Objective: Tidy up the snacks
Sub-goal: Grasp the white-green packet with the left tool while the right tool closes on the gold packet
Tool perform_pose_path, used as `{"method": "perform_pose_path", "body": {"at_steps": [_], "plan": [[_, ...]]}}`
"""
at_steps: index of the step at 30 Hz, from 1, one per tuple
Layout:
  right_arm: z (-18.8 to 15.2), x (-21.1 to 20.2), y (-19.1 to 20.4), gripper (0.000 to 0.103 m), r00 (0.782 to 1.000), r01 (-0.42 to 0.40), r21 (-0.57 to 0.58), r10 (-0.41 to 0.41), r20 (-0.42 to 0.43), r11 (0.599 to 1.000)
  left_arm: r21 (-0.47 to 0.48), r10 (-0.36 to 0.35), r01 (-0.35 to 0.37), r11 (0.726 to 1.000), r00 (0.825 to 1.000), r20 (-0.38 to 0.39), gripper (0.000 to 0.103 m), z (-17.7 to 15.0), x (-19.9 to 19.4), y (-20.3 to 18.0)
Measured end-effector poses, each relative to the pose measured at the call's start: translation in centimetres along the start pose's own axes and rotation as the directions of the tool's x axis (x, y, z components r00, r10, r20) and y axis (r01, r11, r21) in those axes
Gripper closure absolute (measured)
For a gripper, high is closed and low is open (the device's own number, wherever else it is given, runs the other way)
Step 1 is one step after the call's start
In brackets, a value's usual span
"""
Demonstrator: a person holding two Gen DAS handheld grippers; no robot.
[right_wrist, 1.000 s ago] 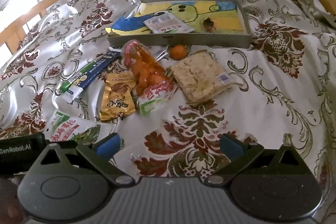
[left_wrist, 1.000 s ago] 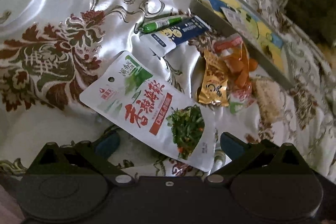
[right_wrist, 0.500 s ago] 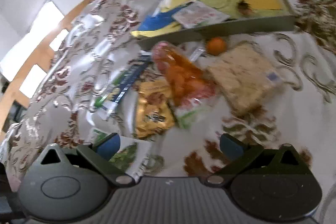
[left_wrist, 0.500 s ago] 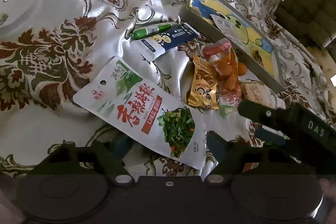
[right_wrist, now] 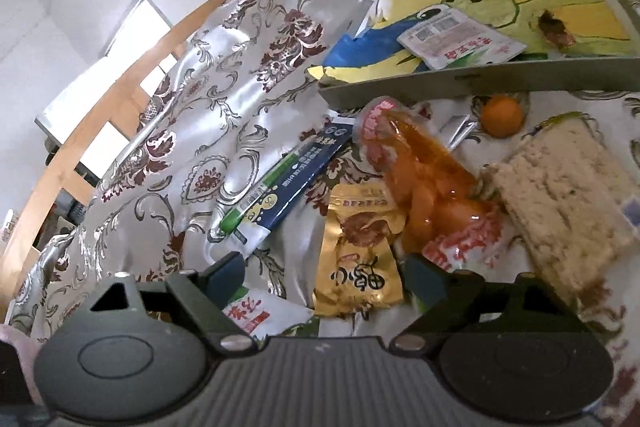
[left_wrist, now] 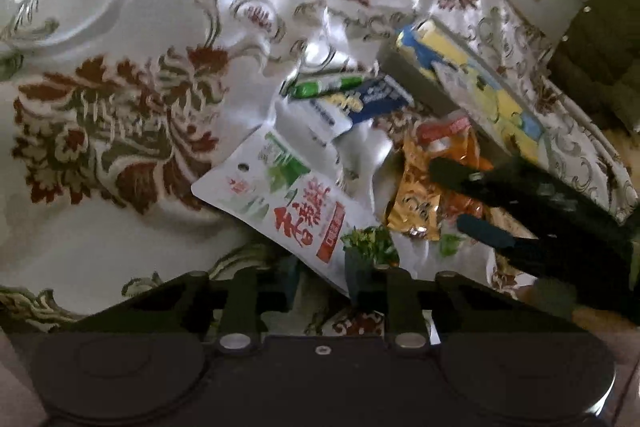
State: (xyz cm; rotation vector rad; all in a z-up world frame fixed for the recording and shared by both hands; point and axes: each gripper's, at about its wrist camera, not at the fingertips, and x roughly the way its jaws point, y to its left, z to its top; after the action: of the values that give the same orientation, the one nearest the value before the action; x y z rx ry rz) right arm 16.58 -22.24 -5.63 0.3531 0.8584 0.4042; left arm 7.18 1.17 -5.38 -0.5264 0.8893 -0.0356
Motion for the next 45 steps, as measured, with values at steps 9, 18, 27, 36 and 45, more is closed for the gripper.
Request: {"method": "perform_pose_path", "body": {"at_steps": [9,18,27,36,45], "plan": [[0.3,2.3,-0.2,0.015,1.000,0.022,0.005,-0.022,-0.017,1.000,0.044,-0.046,0.043,0.998,0.996,0.079,0.079,0.5,0.2,-1.1],[0.4,4.3,-0.9,0.013,0.998,-0.044,0.069,0.047,-0.047,0.997,-0.086,-0.051,0.053,0.995,0.998,0.034,0.078,0.9,2.6,0.5],[0.4,5.9,0.7,0.011,0.998,0.032,-0.021,-0.033,-0.054,0.999,-0.108,-0.042,0.040,0.993,0.999,-0.009,0.071,0.9,4.0,0.6],[-0.2,5.8,2.0,0.037,0.985,0.159,-0.099,-0.165,-0.054,0.982,-0.134,-0.096,0.091,0.987,0.995,-0.033,0.081,0.9,4.2,0.7],[-1.2,6.5,3.6,0.034,0.972,0.209,-0.240,-0.227,-0.051,0.948,-0.078,-0.094,0.092,0.993,0.995,-0.015,0.084,0.8,4.1,-0.2]]}}
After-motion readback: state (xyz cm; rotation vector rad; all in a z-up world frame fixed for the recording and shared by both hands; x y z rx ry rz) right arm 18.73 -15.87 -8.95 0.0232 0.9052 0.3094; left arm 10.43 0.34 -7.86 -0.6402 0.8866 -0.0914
